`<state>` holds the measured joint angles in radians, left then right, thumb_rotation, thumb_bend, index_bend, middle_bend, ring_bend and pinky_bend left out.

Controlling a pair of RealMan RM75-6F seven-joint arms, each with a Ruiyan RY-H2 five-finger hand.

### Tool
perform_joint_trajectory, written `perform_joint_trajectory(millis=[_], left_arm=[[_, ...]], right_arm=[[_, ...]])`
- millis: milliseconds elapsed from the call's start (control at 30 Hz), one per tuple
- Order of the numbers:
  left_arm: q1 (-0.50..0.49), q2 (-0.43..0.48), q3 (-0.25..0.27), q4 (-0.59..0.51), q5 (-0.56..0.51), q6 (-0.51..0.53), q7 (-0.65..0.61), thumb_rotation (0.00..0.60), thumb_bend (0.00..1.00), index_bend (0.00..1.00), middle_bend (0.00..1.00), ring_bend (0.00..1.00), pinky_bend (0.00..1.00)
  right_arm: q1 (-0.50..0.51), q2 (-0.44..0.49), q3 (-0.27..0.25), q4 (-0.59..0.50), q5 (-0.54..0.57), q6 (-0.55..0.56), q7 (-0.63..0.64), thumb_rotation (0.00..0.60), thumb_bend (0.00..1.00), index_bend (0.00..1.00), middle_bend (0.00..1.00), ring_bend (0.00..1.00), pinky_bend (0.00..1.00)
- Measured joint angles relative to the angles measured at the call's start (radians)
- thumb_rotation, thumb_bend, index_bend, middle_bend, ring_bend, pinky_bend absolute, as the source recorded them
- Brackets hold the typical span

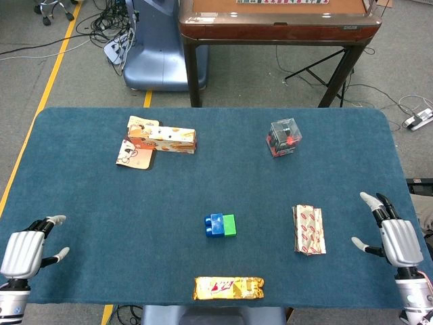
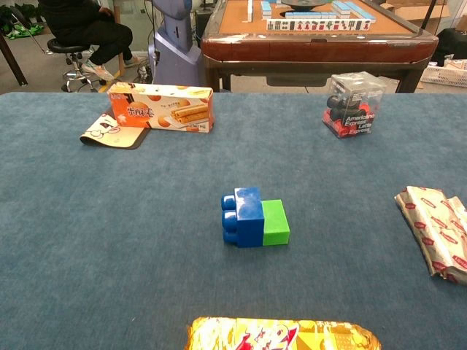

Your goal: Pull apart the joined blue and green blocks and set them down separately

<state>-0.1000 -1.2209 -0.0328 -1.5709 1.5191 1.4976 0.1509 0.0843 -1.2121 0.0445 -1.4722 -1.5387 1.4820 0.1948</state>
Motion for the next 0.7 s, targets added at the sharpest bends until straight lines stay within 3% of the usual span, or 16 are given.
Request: perform_joint_trajectory(millis=[233,433,533,700], left_arm=[[-0.017,-0.003,-0.002,-0.036,0.014,-0.014,0.003,0.6,0.01,0.34,0.43,0.44,0.67],[-0.056,-0.023,-0.006,-0.105,0.039,-0.054,0.017,0.6,0.01,0.27,0.68,0.62,0.88],[-0.089,-0.048,-0.008,-0.139,0.059,-0.087,0.042,0.6,0.01,0.27,0.76,0.69,0.93],[-0.158,-0.108,-0.033,-0.179,0.075,-0.151,0.082,0.6,0.01,0.27,0.98,0.9,1.0]], right_arm=[[-0.01,-0.005,-0.002,0.02,0.002,0.01,0.038,0.6,0.0,0.11,0.21,0.26,0.48],[0.0,0.011,0.01,0.016,0.001,0.007,0.055,0.6,0.0,0.11,0.21,0.27,0.49],[0.007,0.015,0.011,0.014,-0.004,0.003,0.056,0.6,0.0,0.11,0.22,0.27,0.49],[0.012,0.013,0.012,0.02,-0.006,-0.002,0.062,0.6,0.0,0.11,0.22,0.27,0.49]])
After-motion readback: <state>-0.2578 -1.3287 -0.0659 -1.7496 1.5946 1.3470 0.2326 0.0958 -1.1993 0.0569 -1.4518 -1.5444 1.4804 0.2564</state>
